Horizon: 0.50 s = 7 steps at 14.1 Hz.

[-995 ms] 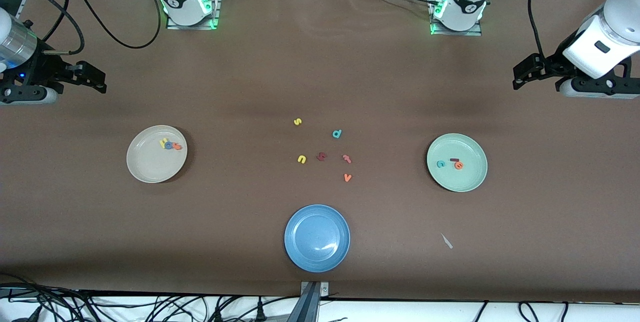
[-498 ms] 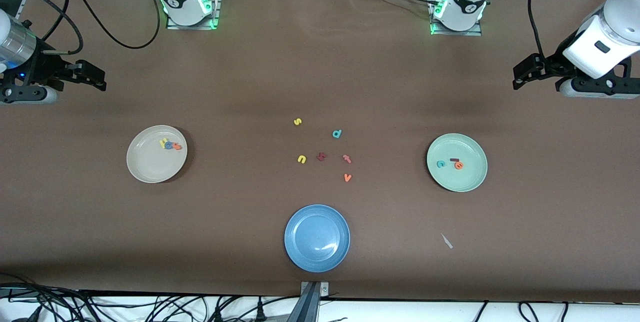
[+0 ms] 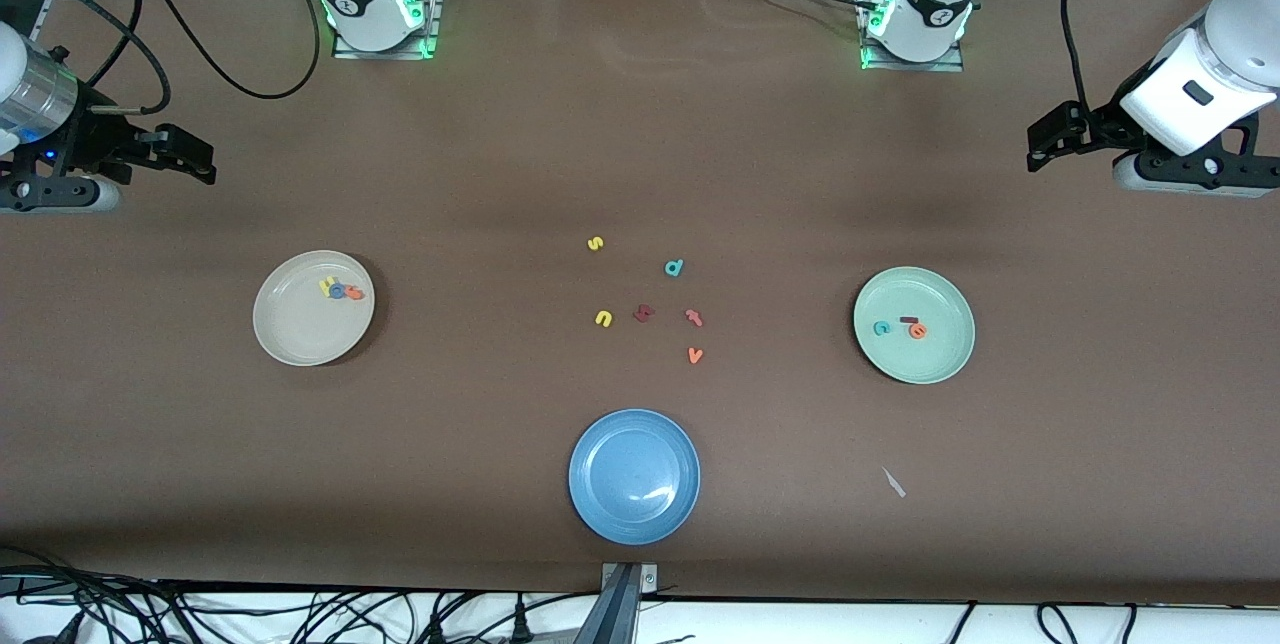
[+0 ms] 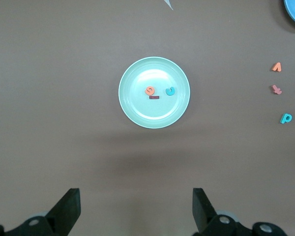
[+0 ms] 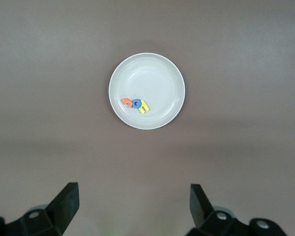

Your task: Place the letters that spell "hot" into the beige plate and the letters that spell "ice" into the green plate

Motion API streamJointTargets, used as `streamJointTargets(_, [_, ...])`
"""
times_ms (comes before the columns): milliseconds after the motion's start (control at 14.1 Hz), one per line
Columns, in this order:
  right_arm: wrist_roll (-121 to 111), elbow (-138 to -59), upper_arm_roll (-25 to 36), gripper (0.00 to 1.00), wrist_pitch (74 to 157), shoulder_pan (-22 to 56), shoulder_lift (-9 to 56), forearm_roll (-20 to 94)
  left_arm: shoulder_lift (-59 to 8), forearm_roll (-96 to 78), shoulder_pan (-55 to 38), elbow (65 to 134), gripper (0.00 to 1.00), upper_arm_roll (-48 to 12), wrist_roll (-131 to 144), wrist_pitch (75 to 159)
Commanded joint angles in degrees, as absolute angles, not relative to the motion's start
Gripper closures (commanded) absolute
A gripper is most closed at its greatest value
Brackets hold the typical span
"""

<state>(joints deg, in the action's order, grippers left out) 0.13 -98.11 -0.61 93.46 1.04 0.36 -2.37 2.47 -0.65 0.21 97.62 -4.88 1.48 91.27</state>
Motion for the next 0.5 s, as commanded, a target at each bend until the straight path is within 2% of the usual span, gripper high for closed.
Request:
streamJointTargets(0, [1.0,-96.9,-0.8,0.00,92.3,1.1,0.8,-1.6,2.0,0.4,0.6,96.1,0.00,-4.9,-0.2,90.1])
streamJointTargets(427, [1.0,-96.9,-0.4,0.00,93.0,0.7,1.1,-1.5,2.0,0.3,0.6,96.1,0.00,-5.0,-0.2,90.1])
